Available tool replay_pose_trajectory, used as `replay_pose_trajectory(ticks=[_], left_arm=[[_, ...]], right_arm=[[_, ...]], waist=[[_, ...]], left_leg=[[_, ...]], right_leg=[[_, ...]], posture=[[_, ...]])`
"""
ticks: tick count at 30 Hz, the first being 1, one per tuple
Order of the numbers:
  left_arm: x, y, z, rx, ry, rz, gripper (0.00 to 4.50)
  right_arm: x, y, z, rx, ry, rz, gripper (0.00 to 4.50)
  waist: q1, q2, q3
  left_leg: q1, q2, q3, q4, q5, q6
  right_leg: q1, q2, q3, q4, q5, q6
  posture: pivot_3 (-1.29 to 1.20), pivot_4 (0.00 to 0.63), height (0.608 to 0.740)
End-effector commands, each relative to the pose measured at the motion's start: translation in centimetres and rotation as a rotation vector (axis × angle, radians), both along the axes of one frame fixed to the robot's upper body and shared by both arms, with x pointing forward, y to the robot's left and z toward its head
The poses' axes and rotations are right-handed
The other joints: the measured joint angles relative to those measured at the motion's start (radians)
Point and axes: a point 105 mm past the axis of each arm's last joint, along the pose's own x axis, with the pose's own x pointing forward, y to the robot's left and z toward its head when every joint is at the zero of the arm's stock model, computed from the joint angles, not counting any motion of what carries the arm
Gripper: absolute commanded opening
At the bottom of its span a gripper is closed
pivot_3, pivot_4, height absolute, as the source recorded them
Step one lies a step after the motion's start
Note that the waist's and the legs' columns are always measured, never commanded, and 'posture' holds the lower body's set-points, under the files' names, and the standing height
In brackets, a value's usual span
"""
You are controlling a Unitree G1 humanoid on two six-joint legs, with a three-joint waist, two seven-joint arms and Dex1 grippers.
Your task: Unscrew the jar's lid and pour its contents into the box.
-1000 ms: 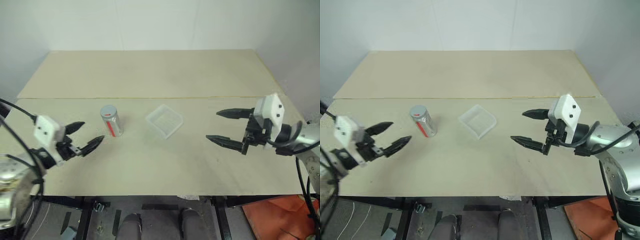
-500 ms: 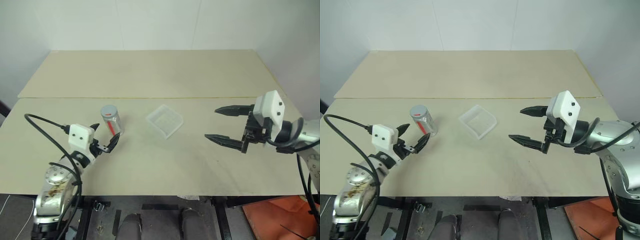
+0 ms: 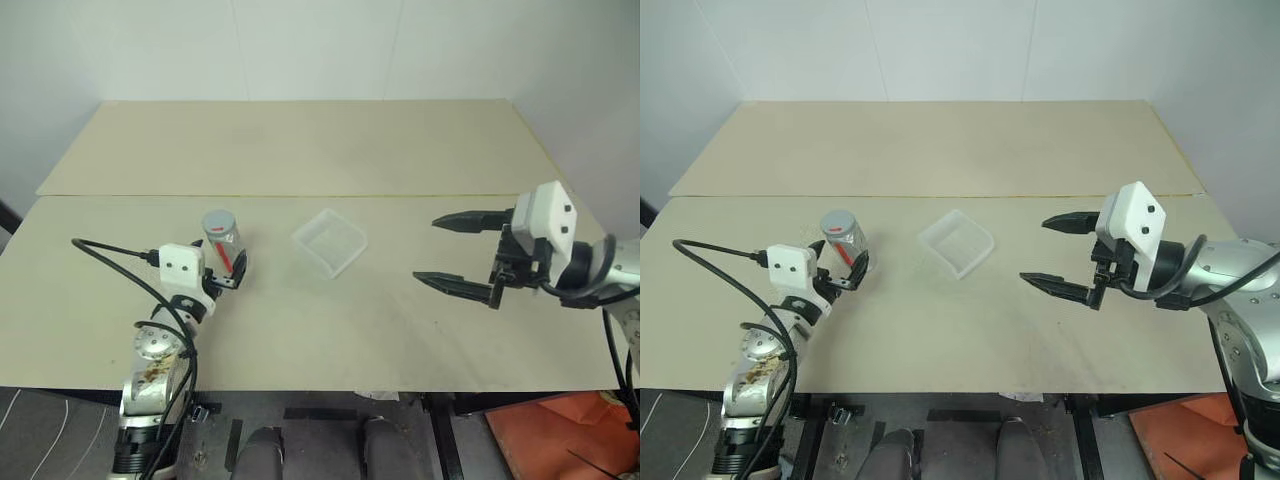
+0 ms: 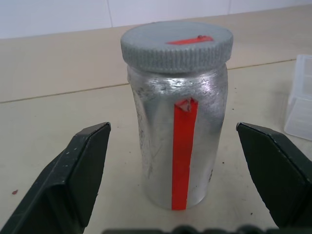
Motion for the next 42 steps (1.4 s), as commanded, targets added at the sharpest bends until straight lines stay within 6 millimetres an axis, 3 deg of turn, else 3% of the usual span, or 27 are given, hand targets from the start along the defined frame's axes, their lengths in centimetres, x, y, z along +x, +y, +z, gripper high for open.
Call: replay_pose_trajectory(ticks=[1, 20, 23, 29, 35, 42], left_arm=[[0.5, -0.3, 1.3, 0.023, -0.07, 0.034, 4.49], [2.5, -2.5, 2.0, 0.002, -0.12, 0.039, 4.49], [2.7, -2.5, 2.1, 0.003, -0.119, 0.046, 3.9], [2.8, -2.5, 2.3, -0.006, -0.123, 0.042, 1.94], [2.3, -3.6, 3.6, -0.007, -0.129, -0.087, 1.95], [1.7, -4.1, 8.8, 0.07, -0.087, -0.566, 1.95]], right_arm=[[-0.7, -0.2, 1.5, -0.004, -0.06, 0.029, 4.5], [-1.4, -0.2, 1.3, -0.001, -0.047, 0.065, 4.5], [-1.5, -0.2, 1.3, 0.002, -0.048, 0.062, 4.5], [-1.6, -0.2, 1.4, 0.007, -0.052, 0.056, 4.5], [-1.9, 0.1, 1.2, 0.032, -0.054, 0.048, 4.5], [-0.3, 1.9, 2.7, 0.152, -0.091, 0.052, 4.5]], waist=[[0.001, 0.0, 0.0], [0.003, 0.0, 0.0], [0.004, 0.0, 0.0], [0.006, 0.0, 0.0], [0.011, 0.0, 0.0], [-0.002, 0.0, 0.0]], left_leg=[[0.0, 0.0, 0.0, 0.0, 0.0, 0.0], [0.0, 0.0, 0.0, 0.0, 0.0, 0.0], [0.0, 0.0, 0.0, 0.0, 0.0, 0.0], [0.0, 0.0, 0.0, 0.0, 0.0, 0.0], [0.0, 0.0, 0.0, 0.0, 0.0, 0.0], [0.001, 0.0, 0.0, 0.0, 0.0, -0.001]], right_leg=[[0.0, 0.0, 0.0, 0.0, 0.0, 0.0], [0.001, 0.0, 0.0, 0.0, 0.0, 0.0], [0.001, 0.0, 0.0, 0.0, 0.0, 0.0], [0.001, 0.0, 0.0, -0.001, 0.0, 0.0], [0.001, 0.0, 0.0, 0.0, 0.0, 0.0], [0.001, 0.0, 0.0, 0.0, 0.0, 0.0]], posture=[[0.0, 0.15, 0.74], [0.0, 0.15, 0.74], [0.0, 0.15, 0.74], [0.0, 0.15, 0.74], [0.0, 0.15, 0.74], [0.0, 0.15, 0.74]])
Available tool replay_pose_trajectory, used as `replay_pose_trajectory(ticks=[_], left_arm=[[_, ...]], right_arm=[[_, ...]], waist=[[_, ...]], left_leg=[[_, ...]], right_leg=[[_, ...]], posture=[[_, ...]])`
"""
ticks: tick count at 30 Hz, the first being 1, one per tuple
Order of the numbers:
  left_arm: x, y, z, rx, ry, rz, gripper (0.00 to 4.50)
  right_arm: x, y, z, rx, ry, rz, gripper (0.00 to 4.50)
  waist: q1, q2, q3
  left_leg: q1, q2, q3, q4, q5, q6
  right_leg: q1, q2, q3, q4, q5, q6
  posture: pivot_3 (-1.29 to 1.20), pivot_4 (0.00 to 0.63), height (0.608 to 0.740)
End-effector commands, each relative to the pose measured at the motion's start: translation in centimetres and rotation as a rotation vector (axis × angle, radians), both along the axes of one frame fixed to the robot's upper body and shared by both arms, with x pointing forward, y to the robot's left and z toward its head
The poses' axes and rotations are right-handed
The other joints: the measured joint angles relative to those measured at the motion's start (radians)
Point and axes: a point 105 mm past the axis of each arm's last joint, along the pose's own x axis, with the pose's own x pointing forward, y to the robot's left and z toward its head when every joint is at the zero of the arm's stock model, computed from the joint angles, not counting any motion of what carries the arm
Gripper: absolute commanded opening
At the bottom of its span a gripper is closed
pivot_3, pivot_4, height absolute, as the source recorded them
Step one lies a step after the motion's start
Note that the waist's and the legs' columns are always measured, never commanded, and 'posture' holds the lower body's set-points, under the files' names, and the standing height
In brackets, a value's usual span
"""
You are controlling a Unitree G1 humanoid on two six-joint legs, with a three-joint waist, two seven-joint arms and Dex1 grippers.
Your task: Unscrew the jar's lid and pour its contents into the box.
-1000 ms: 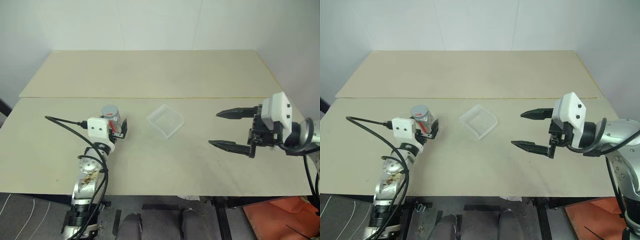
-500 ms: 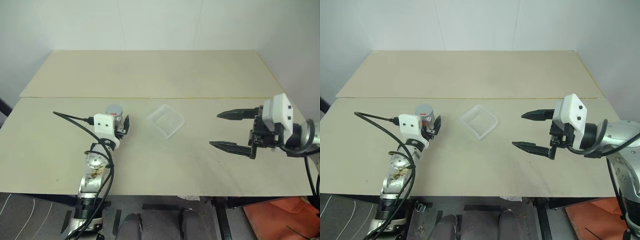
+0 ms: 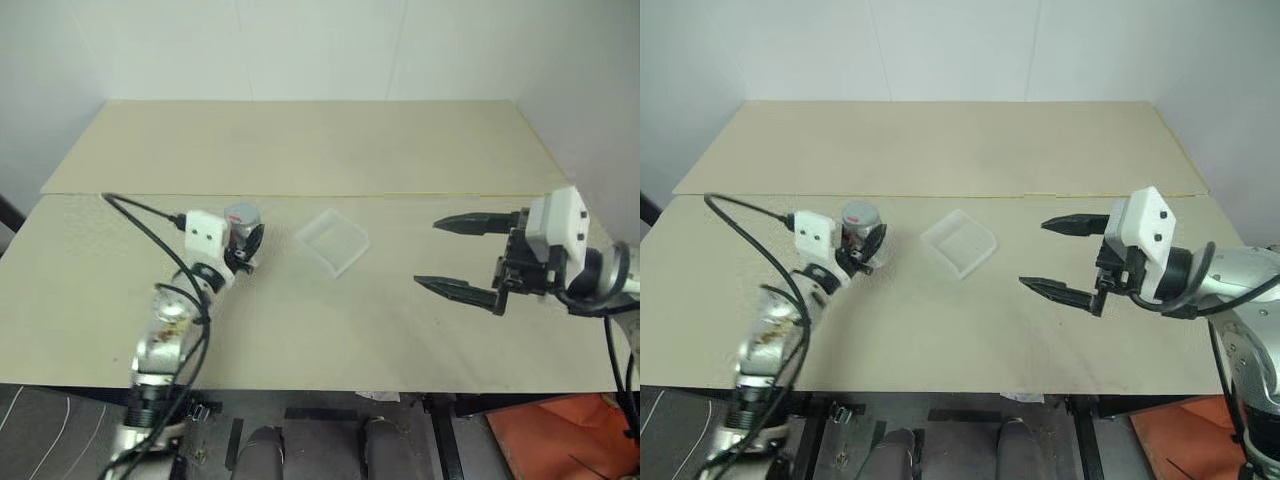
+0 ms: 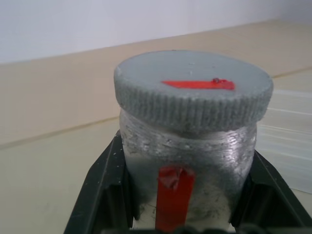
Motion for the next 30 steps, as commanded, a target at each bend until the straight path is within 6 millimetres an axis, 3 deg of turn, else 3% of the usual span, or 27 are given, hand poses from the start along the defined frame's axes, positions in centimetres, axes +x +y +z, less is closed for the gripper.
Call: replay_pose_trajectory(ticks=[1, 6, 12, 20, 30], left_arm=[[-1.0, -0.8, 3.9, -0.006, -0.027, -0.257, 1.95], [-1.1, -2.4, 5.5, 0.075, 0.01, -0.572, 1.95], [-0.5, -5.7, 6.4, 0.125, -0.019, -0.804, 1.95], [-0.8, -9.0, 6.4, 0.101, -0.081, -0.935, 1.95], [-1.3, -9.5, 6.8, 0.096, -0.109, -0.988, 1.95]], right_arm=[[0.5, 1.2, 1.6, 0.075, -0.03, 0.021, 4.5], [2.4, 3.9, 3.0, 0.145, 0.024, 0.026, 4.5], [3.8, 7.5, 4.5, 0.192, 0.057, 0.06, 4.5], [5.0, 9.8, 4.8, 0.215, 0.072, 0.036, 4.5], [5.1, 10.9, 4.6, 0.206, 0.081, 0.053, 4.5]], waist=[[-0.004, 0.0, 0.0], [-0.01, 0.0, 0.0], [-0.013, 0.0, 0.0], [-0.03, 0.0, 0.0], [-0.039, 0.001, 0.0]], left_leg=[[0.0, 0.0, 0.0, 0.0, 0.0, 0.0], [-0.001, 0.0, 0.0, 0.0, 0.0, 0.0], [-0.003, 0.0, -0.001, 0.0, 0.0, -0.001], [-0.007, 0.0, -0.002, 0.0, 0.003, -0.006], [-0.006, 0.0, -0.003, 0.0, 0.002, -0.003]], right_leg=[[0.0, 0.0, 0.0, -0.001, 0.0, 0.0], [-0.001, 0.0, 0.0, -0.001, 0.0, 0.0], [-0.003, 0.0, -0.001, 0.001, 0.0, 0.0], [-0.005, 0.0, -0.002, 0.004, 0.0, 0.0], [-0.005, 0.0, -0.002, 0.005, 0.0, 0.0]], posture=[[0.0, 0.15, 0.74], [0.0, 0.15, 0.74], [0.0, 0.15, 0.74], [0.0, 0.15, 0.74], [0.0, 0.15, 0.74]])
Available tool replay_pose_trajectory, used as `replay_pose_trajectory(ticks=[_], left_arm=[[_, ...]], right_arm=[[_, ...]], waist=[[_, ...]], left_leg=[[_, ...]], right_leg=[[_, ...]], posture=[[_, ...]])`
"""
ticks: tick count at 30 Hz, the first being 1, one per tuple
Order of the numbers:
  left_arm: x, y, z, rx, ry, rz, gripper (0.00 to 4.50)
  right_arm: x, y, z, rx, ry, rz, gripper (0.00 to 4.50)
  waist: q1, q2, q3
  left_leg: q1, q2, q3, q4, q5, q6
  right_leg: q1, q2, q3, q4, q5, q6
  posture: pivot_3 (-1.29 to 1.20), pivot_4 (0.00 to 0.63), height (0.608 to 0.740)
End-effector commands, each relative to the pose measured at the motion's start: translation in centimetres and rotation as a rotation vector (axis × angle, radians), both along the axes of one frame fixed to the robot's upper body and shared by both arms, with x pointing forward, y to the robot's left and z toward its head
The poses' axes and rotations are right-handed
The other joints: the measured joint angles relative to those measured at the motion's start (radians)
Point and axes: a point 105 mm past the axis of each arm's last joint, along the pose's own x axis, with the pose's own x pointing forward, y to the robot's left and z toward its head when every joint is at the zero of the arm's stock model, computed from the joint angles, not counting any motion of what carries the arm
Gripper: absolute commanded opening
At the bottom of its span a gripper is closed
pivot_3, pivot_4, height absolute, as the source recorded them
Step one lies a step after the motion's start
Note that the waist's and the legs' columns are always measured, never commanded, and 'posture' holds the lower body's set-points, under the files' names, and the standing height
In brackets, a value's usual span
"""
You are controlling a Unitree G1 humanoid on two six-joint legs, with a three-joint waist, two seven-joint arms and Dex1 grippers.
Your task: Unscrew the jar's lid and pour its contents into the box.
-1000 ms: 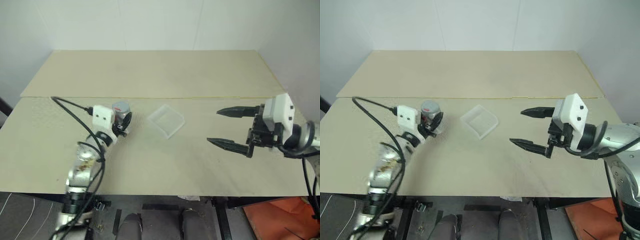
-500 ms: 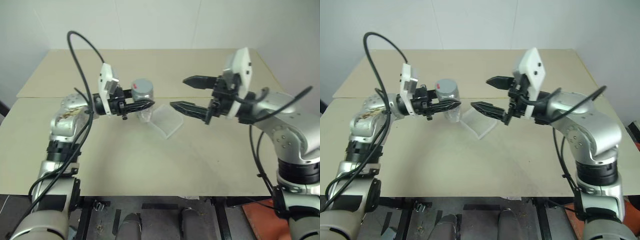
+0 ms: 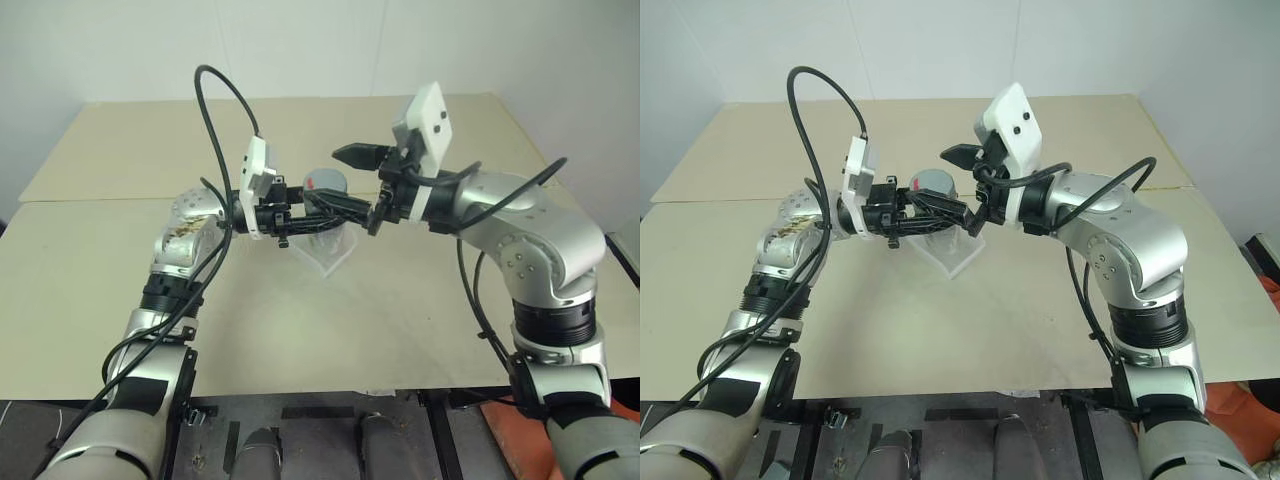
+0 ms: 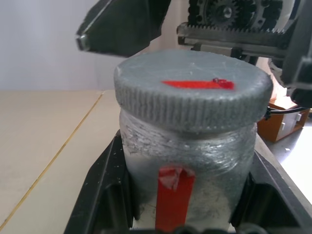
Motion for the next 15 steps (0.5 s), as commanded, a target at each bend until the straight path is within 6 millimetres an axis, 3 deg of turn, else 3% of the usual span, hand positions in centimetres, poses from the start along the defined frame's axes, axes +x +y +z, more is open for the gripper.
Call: replay_pose_trajectory(ticks=[1, 3, 5, 10, 15], left_arm=[[-0.4, 0.0, 1.9, -0.022, -0.074, -0.018, 1.95], [-0.4, 0.0, 1.9, -0.02, -0.077, -0.02, 1.95], [-0.4, 0.0, 1.9, -0.02, -0.078, -0.02, 1.95], [-0.5, 0.0, 2.0, -0.013, -0.082, -0.032, 1.95], [-1.9, 0.8, 1.8, 0.011, -0.056, -0.148, 1.95]], right_arm=[[-0.4, 0.5, 0.8, -0.003, -0.031, 0.02, 4.5], [-0.4, 0.5, 0.7, -0.004, -0.03, 0.023, 4.5], [-0.5, 0.6, 0.7, -0.005, -0.028, 0.028, 4.13], [-0.4, 0.8, 0.8, 0.009, -0.033, 0.031, 2.75], [-2.1, 1.2, 0.7, 0.003, -0.062, 0.219, 2.75]], waist=[[0.001, 0.0, 0.0], [0.001, 0.0, 0.0], [0.001, 0.0, 0.0], [0.0, 0.0, 0.0], [0.0, 0.0, 0.0]], left_leg=[[0.0, 0.0, 0.0, 0.0, 0.0, 0.0], [0.0, 0.0, 0.0, 0.0, 0.0, 0.0], [0.0, 0.0, 0.0, 0.0, 0.0, 0.0], [0.0, 0.0, 0.0, 0.0, 0.0, 0.0], [0.0, 0.0, 0.0, 0.0, 0.0, 0.0]], right_leg=[[0.0, 0.0, 0.0, 0.0, 0.0, 0.0], [0.0, 0.0, 0.0, 0.0, 0.0, 0.0], [0.0, 0.0, 0.0, 0.0, 0.0, 0.0], [0.0, 0.0, 0.0, 0.0, 0.0, 0.0], [0.0, 0.0, 0.0, 0.0, 0.0, 0.0]], posture=[[0.0, 0.15, 0.74], [0.0, 0.15, 0.74], [0.0, 0.15, 0.74], [0.0, 0.15, 0.74], [0.0, 0.15, 0.74]])
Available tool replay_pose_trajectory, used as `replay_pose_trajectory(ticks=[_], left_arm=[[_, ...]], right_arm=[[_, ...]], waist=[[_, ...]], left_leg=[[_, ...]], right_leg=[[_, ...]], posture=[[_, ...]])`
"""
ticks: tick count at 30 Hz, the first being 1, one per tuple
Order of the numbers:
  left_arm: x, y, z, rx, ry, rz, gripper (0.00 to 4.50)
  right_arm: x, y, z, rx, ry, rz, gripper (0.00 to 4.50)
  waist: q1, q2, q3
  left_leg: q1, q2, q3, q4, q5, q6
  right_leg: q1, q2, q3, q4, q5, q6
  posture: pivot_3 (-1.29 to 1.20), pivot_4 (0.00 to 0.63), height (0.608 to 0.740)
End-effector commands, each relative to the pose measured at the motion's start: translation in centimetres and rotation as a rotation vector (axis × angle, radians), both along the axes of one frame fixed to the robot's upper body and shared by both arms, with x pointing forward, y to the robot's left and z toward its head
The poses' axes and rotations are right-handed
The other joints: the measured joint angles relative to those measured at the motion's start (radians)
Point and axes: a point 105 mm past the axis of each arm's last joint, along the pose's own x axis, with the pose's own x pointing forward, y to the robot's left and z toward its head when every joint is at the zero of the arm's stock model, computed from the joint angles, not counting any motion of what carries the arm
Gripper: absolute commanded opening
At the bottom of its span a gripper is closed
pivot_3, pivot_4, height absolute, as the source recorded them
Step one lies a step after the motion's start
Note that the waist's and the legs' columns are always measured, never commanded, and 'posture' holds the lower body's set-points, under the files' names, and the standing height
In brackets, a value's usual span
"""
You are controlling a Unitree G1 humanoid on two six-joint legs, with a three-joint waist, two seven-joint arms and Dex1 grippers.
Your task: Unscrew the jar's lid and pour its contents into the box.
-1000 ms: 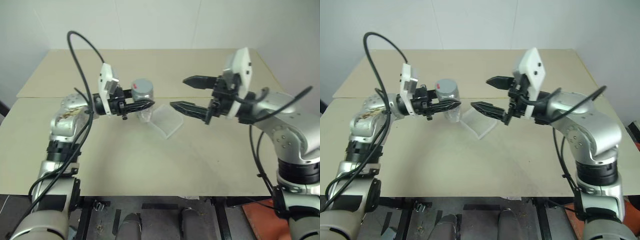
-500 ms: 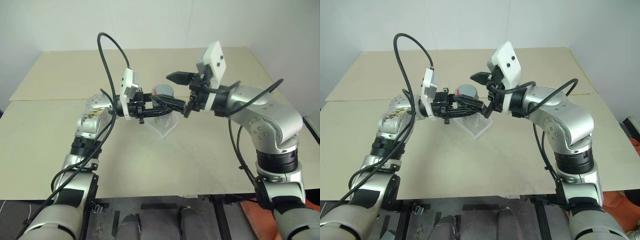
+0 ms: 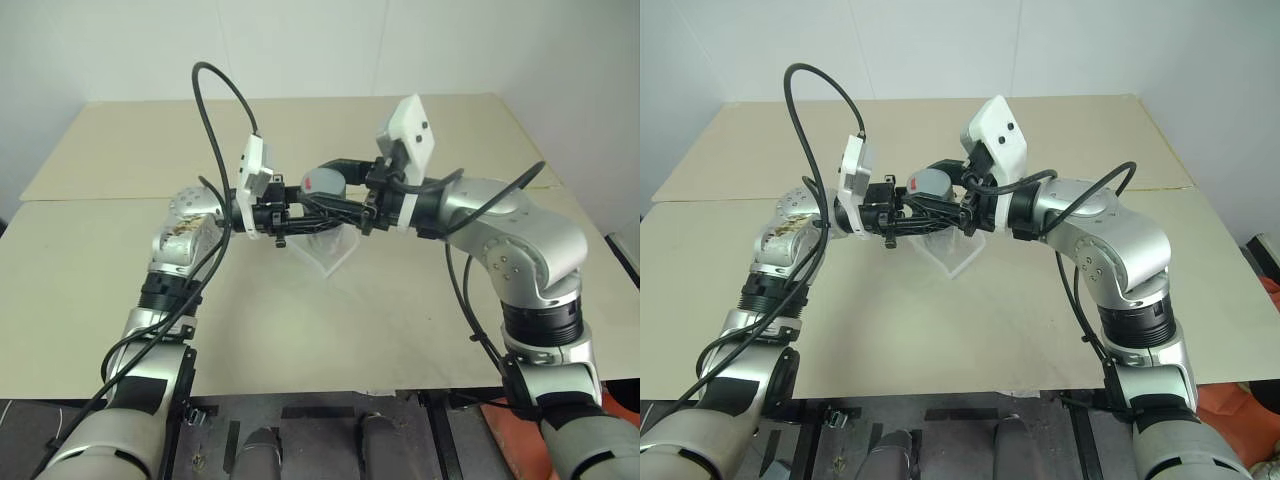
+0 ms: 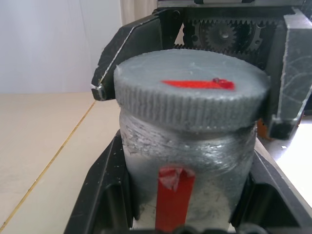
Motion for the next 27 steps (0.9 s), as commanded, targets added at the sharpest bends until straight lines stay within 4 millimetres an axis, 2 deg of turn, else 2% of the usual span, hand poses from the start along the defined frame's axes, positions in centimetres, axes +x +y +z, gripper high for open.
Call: replay_pose_trajectory(ticks=[1, 8, 12, 14, 19, 22, 27], left_arm=[[-2.1, 0.8, 1.5, 0.02, -0.048, -0.156, 1.95], [-5.4, 1.6, 1.5, 0.086, -0.045, -0.315, 1.95], [-6.2, 1.6, 1.7, 0.088, -0.058, -0.341, 1.95], [-6.3, 1.7, 1.7, 0.083, -0.059, -0.333, 1.95], [-5.9, 2.3, 1.6, 0.069, -0.058, -0.266, 1.95], [-5.5, 2.9, 1.5, 0.062, -0.055, -0.218, 1.95], [-3.7, 4.8, 1.3, 0.038, -0.043, -0.062, 1.95]], right_arm=[[-2.4, 0.4, 1.2, -0.001, -0.086, 0.226, 2.75], [-3.9, 1.5, 0.5, -0.084, -0.063, 0.634, 2.75], [-3.1, 2.7, 0.2, -0.117, -0.077, 0.708, 2.75], [-2.6, 3.1, 0.3, -0.119, -0.092, 0.71, 2.75], [-2.0, 2.7, 0.6, -0.086, -0.105, 0.664, 4.36], [-1.5, 1.7, 0.8, -0.066, -0.122, 0.58, 4.44], [-1.6, -1.8, 1.5, -0.008, -0.144, 0.404, 4.44]], waist=[[-0.001, 0.0, 0.0], [-0.021, 0.001, 0.0], [-0.028, 0.001, 0.0], [-0.028, 0.001, 0.0], [-0.025, 0.001, 0.001], [-0.022, 0.001, 0.001], [-0.021, 0.001, 0.001]], left_leg=[[0.0, 0.0, 0.0, 0.0, 0.0, 0.0], [0.001, 0.0, 0.0, 0.0, 0.0, 0.0], [0.002, 0.0, -0.001, 0.0, 0.0, 0.0], [0.002, 0.0, -0.001, 0.0, 0.0, 0.0], [0.001, 0.0, -0.002, 0.0, 0.002, -0.004], [0.001, 0.0, -0.002, 0.0, 0.004, -0.007], [0.0, 0.0, -0.002, 0.0, 0.004, -0.007]], right_leg=[[0.0, 0.0, 0.0, 0.0, 0.0, 0.0], [0.0, 0.0, 0.0, 0.0, 0.0, 0.0], [0.0, 0.001, 0.0, 0.001, 0.0, 0.0], [0.001, 0.001, 0.0, 0.001, 0.0, 0.0], [0.0, 0.001, 0.0, 0.001, 0.0, 0.0], [0.0, 0.001, 0.0, 0.001, 0.0, 0.0], [0.0, 0.001, -0.001, 0.001, 0.0, 0.0]], posture=[[0.0, 0.15, 0.74], [0.0, 0.15, 0.74], [0.0, 0.15, 0.74], [0.0, 0.15, 0.74], [0.0, 0.15, 0.74], [0.0, 0.15, 0.74], [0.0, 0.15, 0.74]])
